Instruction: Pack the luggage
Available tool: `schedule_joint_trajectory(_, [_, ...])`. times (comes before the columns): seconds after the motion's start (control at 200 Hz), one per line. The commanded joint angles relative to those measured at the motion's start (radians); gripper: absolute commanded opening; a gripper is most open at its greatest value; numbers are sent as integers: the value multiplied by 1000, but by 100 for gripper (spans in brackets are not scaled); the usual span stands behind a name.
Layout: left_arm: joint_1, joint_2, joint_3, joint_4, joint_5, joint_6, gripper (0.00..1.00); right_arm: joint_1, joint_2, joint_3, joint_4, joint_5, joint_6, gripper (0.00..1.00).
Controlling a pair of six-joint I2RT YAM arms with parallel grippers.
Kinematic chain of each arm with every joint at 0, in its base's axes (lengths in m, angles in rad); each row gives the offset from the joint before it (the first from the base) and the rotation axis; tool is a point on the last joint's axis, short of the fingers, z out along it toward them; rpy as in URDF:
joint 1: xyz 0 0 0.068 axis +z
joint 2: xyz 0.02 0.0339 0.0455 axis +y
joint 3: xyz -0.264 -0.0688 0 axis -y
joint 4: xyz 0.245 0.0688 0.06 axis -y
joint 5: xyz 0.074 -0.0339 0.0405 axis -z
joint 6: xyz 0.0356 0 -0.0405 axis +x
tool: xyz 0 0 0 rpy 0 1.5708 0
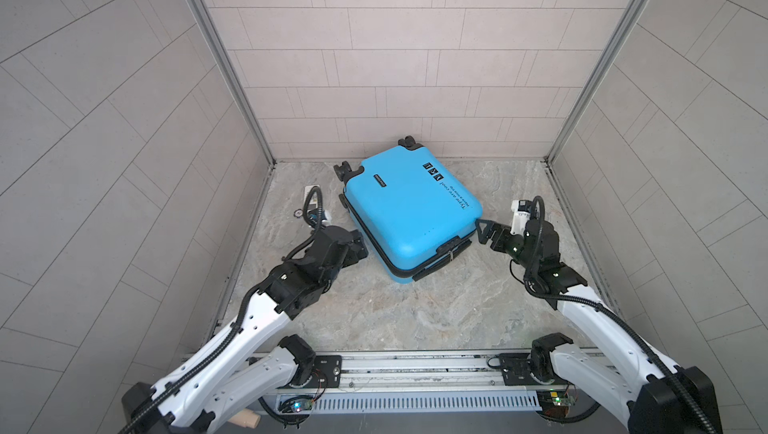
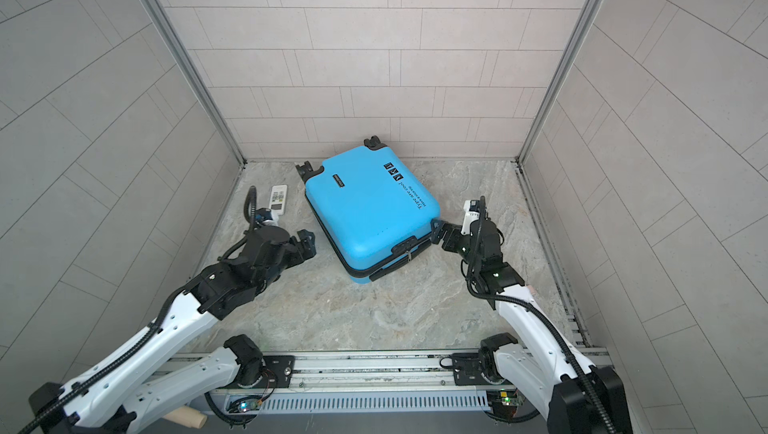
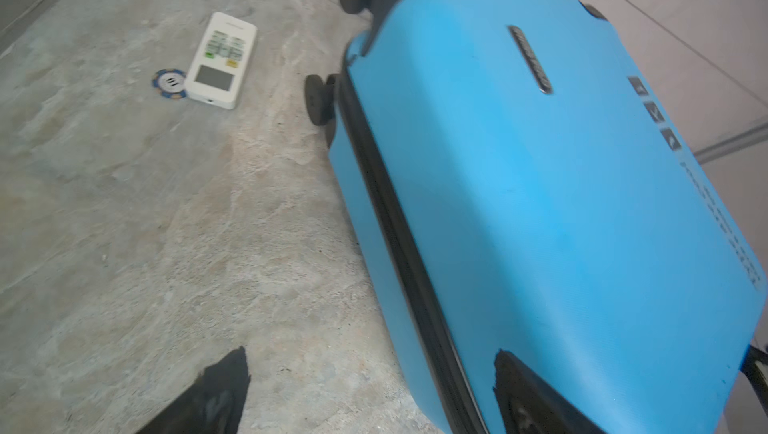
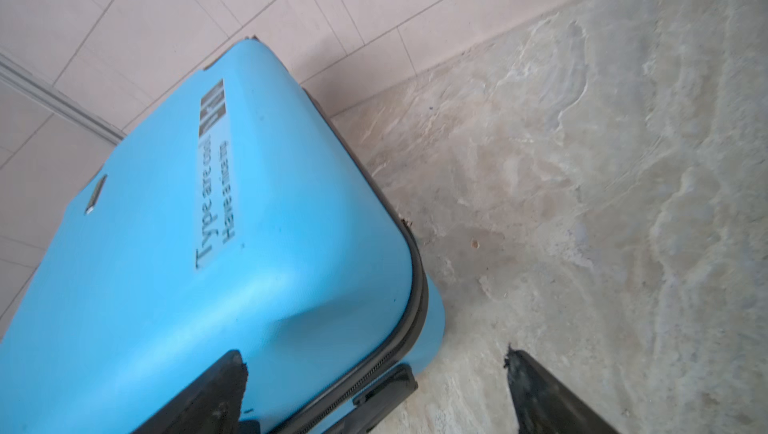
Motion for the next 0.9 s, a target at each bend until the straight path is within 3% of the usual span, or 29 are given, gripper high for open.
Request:
schedule_joint_trajectory(0.0, [104, -4, -76, 52, 101, -72, 97, -38, 87, 68, 30, -75, 27, 100])
schedule_joint_trajectory(0.115, [225, 70, -128, 157, 231, -78, 97, -52, 236, 173, 108, -127, 68, 100])
schedule_joint_trajectory(0.265, [319, 203, -146, 310, 307, -93, 96, -56, 412, 287, 176, -185, 103, 100])
schedule_joint_trajectory(0.5, [336, 496, -35, 444, 386, -70, 96, -92, 573, 358, 275, -274, 156, 100])
schedule_joint_trajectory(0.665, [336, 700, 92, 466, 477, -30, 94, -92, 658, 401, 287, -418, 165, 99])
schedule_joint_trajectory(0.896, [336, 837, 189, 465, 484, 25, 93, -52, 580, 297, 322, -520, 152, 97])
